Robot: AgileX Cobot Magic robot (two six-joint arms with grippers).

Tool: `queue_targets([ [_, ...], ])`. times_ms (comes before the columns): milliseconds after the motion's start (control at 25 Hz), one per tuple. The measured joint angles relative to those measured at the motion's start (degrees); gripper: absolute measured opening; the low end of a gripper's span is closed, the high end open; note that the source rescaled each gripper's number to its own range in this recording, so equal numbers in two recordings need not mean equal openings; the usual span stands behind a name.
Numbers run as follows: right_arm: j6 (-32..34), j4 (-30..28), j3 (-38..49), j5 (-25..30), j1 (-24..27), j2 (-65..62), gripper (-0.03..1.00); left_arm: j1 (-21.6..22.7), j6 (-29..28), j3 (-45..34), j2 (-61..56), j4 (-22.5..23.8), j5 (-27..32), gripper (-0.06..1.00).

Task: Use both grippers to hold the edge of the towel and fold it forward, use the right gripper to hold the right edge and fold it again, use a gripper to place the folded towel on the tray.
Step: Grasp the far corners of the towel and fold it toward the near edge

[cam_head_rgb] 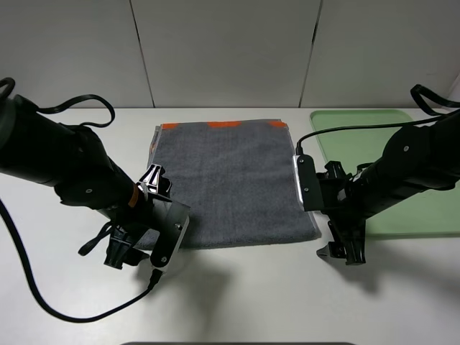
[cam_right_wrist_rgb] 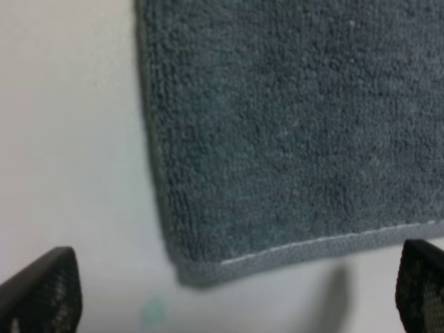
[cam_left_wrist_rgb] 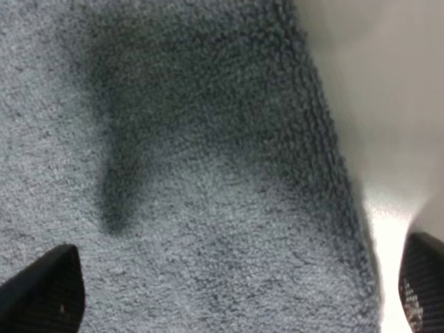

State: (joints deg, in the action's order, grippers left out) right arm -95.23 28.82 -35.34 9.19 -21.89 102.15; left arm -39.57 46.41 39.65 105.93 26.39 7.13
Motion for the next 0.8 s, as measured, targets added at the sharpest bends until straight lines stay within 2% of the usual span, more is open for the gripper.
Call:
queue_targets([
  [520,-0.36,0.41,-0.07,-0.27,0.00,0.11,1.00,0.00,-0.11,0.02,0.00,0.00,1.68,0.90],
  [800,-0.87,0.53,-0.07,-0.52,-0.13,0.11,1.00,0.00,-2.01,0.23,0.19,0.00,3.57,0.86],
])
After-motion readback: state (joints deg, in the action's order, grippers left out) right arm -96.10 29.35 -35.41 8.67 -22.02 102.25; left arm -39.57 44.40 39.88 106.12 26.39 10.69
